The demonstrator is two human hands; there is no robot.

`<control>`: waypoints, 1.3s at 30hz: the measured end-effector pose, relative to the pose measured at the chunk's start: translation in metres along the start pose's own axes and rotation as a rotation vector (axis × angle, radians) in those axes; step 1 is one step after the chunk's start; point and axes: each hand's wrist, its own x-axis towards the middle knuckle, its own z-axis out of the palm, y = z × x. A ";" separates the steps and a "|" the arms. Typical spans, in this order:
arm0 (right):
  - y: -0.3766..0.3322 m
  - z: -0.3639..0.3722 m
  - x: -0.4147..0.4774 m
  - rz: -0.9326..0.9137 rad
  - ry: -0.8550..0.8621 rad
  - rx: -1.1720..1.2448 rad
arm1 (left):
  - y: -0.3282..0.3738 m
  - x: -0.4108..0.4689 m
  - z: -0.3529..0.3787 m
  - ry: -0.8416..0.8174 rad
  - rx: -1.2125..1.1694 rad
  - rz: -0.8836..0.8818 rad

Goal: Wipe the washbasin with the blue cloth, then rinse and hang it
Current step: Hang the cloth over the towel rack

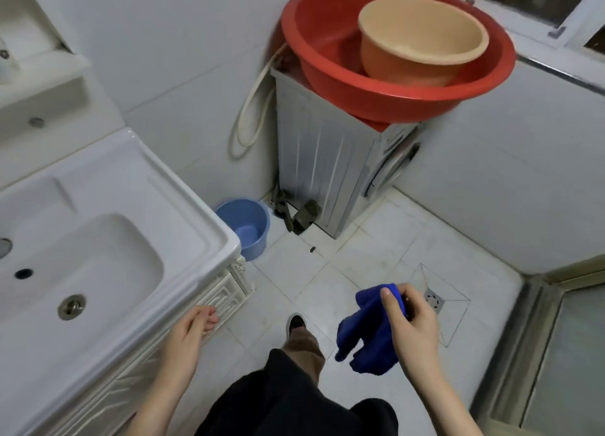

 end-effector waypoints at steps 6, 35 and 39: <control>-0.036 0.051 0.109 -0.065 -0.117 -0.044 | 0.061 0.079 0.046 -0.013 -0.129 -0.033; -0.268 0.273 0.465 -0.693 -1.095 -0.170 | 0.262 0.287 0.052 0.745 -0.253 -0.067; -0.322 0.284 0.466 -0.893 -1.186 -0.126 | 0.337 0.303 0.030 0.711 -0.113 0.144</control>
